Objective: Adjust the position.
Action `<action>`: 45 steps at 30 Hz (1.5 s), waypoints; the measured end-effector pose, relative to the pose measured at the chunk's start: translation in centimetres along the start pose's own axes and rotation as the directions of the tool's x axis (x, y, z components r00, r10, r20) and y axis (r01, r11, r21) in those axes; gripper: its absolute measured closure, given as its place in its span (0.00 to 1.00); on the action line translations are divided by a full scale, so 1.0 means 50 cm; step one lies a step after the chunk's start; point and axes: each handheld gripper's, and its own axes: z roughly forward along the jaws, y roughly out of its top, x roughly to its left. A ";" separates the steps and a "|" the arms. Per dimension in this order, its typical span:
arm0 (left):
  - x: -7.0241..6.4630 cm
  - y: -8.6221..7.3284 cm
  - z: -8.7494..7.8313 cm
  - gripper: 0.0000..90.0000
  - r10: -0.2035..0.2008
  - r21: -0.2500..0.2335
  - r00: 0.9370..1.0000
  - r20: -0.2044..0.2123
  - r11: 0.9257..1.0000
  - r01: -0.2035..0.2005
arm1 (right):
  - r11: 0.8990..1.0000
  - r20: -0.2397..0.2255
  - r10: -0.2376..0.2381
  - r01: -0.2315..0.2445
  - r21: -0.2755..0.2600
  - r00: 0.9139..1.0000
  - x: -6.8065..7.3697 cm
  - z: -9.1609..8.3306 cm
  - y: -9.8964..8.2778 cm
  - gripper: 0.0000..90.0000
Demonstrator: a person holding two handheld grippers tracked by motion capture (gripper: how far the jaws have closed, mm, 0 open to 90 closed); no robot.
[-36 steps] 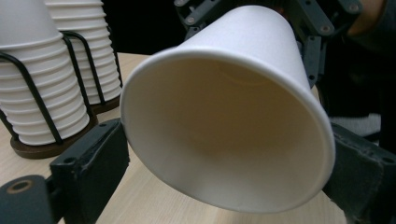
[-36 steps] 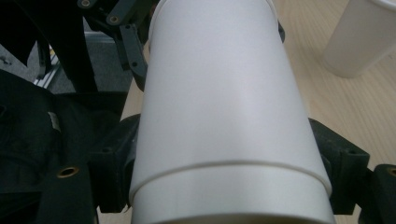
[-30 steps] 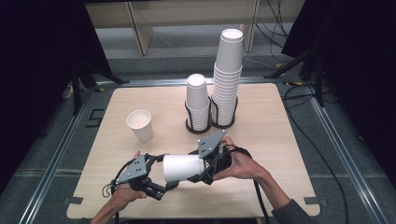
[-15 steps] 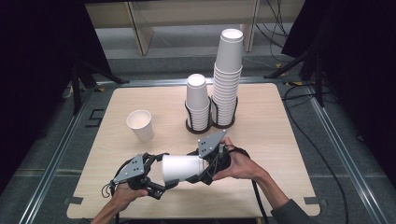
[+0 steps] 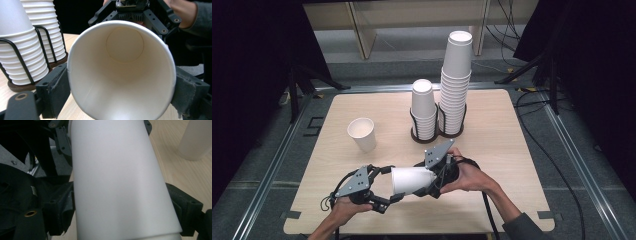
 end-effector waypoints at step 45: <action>-0.024 0.021 0.017 0.11 0.035 0.191 0.999 -0.036 0.981 -0.027 | 0.950 0.084 -0.196 0.168 0.265 0.977 0.040 0.068 0.021 0.23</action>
